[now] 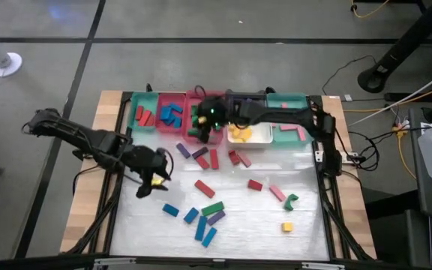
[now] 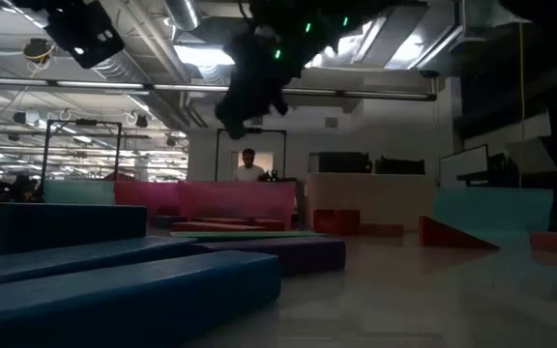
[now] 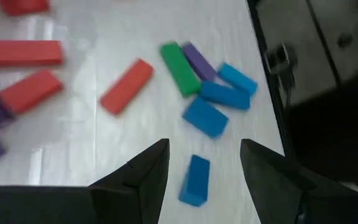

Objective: Sort blocks
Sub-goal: Put the green block into the right pink bin, then put the blue block into the left pink bin

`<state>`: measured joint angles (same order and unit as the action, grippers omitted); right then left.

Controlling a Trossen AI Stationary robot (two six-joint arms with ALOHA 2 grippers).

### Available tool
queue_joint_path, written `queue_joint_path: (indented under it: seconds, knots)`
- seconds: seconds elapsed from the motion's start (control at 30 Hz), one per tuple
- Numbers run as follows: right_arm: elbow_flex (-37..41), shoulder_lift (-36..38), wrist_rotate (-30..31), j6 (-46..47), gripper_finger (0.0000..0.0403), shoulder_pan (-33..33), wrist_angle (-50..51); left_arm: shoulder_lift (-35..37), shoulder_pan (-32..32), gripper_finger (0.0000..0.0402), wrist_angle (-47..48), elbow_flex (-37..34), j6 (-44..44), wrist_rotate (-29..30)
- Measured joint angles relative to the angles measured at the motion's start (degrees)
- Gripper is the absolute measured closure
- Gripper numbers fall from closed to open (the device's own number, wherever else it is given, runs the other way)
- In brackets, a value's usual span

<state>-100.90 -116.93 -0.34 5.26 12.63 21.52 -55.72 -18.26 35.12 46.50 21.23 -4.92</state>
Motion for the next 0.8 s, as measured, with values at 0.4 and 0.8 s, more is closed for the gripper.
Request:
queue_joint_path:
  seconds: [0.4,0.8]
  knots:
    - [0.09,-6.91,-3.64,0.37,0.0204,3.93,-4.21,-12.98,-9.33,0.0215,-1.51,-1.31,-6.48,1.67]
    - [-8.46,-6.27,-3.74,0.39,0.0151,3.91,9.02,-26.74,-12.68,0.0215,-4.67,-1.31,-12.65,3.05]
